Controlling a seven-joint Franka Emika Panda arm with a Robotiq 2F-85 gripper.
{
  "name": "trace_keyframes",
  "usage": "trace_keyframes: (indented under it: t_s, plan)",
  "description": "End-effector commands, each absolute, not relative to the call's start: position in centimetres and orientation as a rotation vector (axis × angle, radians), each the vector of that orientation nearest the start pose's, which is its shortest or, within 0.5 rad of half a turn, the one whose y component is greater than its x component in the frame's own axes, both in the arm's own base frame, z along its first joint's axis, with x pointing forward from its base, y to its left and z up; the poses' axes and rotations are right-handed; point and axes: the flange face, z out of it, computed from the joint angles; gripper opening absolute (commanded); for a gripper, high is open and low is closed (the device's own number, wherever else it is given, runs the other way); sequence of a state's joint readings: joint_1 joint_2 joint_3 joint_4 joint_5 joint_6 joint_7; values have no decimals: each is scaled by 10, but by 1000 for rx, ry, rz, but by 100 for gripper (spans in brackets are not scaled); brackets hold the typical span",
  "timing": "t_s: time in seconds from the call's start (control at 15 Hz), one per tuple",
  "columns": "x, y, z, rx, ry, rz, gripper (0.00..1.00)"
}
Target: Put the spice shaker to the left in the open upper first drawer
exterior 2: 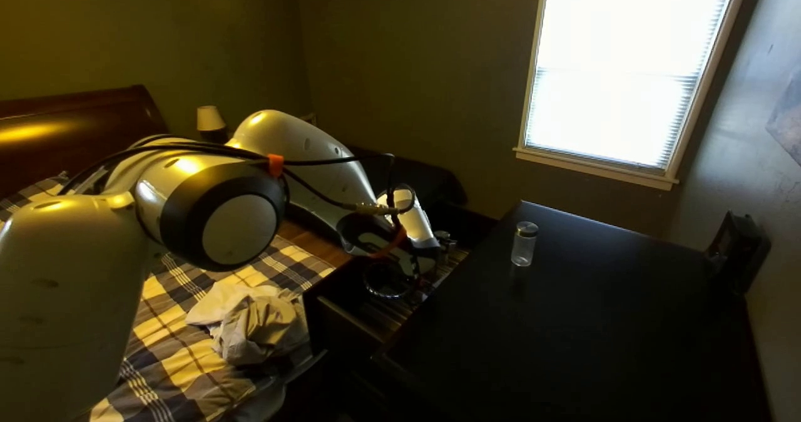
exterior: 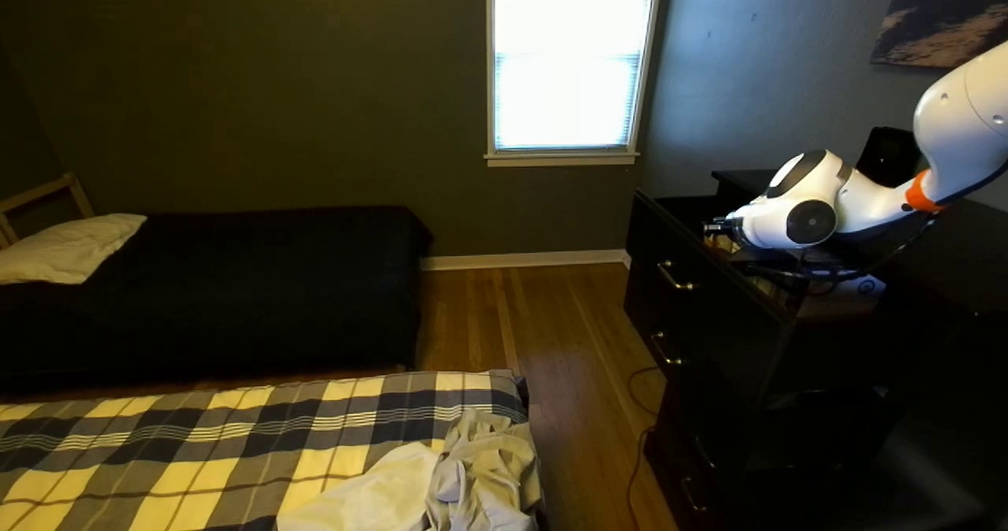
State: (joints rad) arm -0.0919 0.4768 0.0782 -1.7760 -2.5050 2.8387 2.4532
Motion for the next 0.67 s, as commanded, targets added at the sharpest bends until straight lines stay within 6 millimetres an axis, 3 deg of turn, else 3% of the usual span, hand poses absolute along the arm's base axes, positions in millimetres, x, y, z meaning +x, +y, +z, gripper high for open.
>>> trace_keyframes:
  t_s: [0.0, 0.6]
  plan:
    - [651, 22, 274, -2785, 128, -1751, 23]
    - [664, 28, 266, -2759, 144, -1822, 23]
